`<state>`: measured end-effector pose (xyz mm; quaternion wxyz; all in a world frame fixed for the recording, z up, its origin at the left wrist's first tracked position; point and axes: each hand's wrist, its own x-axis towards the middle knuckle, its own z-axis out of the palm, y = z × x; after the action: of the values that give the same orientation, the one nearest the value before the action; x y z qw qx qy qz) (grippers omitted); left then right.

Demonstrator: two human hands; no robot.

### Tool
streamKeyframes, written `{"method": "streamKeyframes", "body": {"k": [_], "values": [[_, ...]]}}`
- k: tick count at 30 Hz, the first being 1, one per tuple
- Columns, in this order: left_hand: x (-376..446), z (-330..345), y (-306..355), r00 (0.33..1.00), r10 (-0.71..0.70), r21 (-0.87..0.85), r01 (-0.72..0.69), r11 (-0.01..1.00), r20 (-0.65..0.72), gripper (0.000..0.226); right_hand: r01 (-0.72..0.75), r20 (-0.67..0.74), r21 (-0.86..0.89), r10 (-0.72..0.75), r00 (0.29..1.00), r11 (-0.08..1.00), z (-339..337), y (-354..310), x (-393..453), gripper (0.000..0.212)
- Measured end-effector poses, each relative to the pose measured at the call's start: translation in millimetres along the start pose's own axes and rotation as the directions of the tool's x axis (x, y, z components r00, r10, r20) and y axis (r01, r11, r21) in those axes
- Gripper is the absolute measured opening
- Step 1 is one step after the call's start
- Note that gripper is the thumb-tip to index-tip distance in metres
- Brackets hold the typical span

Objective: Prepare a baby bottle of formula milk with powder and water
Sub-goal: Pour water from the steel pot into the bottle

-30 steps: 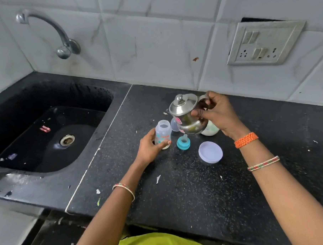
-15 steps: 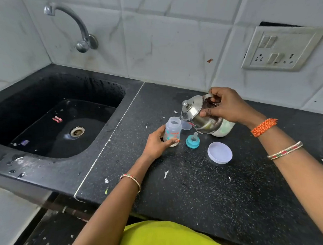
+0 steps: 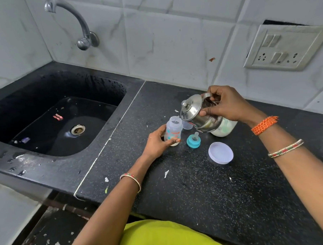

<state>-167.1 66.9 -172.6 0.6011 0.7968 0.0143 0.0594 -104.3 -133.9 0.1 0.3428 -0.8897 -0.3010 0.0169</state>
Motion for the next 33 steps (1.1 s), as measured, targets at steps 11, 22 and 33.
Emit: {"method": "streamKeyframes", "body": {"k": [11, 22, 33], "values": [[0.4, -0.9, 0.9, 0.999, -0.034, 0.012, 0.034, 0.999, 0.006, 0.066, 0.026, 0.005, -0.031, -0.026, 1.000, 0.999, -7.7, -3.7, 6.9, 0.045], [5.7, -4.6, -7.7, 0.999, -0.051, 0.116, 0.048, 0.992, 0.018, 0.103, 0.009, 0.012, -0.040, -0.008, 1.000, 0.999, -7.0, -4.5, 3.3, 0.042], [8.9, -13.5, -4.2, 0.996, -0.056, 0.040, 0.053, 0.998, 0.074, 0.095, -0.008, 0.023, -0.044, 0.009, 1.000, 0.999, -10.5, -1.8, 1.2, 0.037]]}}
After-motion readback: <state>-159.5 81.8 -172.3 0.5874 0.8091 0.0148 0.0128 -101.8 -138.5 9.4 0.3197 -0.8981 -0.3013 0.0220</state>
